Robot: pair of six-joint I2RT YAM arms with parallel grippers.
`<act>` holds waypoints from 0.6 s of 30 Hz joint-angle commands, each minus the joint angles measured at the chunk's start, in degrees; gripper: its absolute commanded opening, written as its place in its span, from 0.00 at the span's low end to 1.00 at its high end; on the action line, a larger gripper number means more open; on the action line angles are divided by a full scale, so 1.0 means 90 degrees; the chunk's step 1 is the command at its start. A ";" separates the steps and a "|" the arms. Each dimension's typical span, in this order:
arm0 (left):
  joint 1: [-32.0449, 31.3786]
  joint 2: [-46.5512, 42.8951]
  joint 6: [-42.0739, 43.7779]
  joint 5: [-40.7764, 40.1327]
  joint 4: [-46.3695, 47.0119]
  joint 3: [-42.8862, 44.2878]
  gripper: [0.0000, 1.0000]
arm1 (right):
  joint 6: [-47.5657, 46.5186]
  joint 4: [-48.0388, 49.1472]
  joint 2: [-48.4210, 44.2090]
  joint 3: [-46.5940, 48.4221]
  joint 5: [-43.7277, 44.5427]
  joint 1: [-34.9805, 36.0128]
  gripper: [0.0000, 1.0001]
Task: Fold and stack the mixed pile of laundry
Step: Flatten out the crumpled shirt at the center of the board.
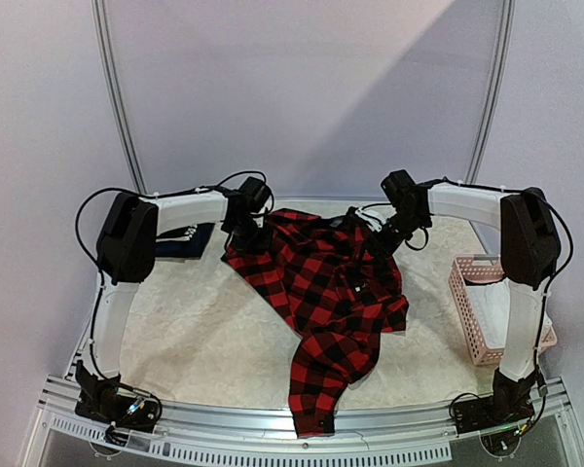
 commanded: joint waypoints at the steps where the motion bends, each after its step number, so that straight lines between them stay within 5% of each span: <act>1: -0.0137 -0.1152 0.0097 -0.0197 0.0307 -0.0521 0.00 | -0.0036 -0.0078 0.0014 -0.0117 -0.0185 0.0062 0.65; 4: -0.0111 -0.1136 0.0238 -0.0234 0.0049 -0.0398 0.04 | 0.0006 -0.0259 0.0105 0.0026 -0.0559 0.0066 0.64; 8: -0.0098 -0.1144 0.0210 -0.0343 -0.0205 -0.0445 0.34 | 0.0256 -0.0627 0.0185 0.0368 -0.1471 0.0432 0.61; 18: -0.0141 -0.3422 -0.0279 -0.0607 0.0097 -0.2563 0.42 | 0.2019 -0.0761 0.1386 0.1840 -0.2398 0.1845 0.61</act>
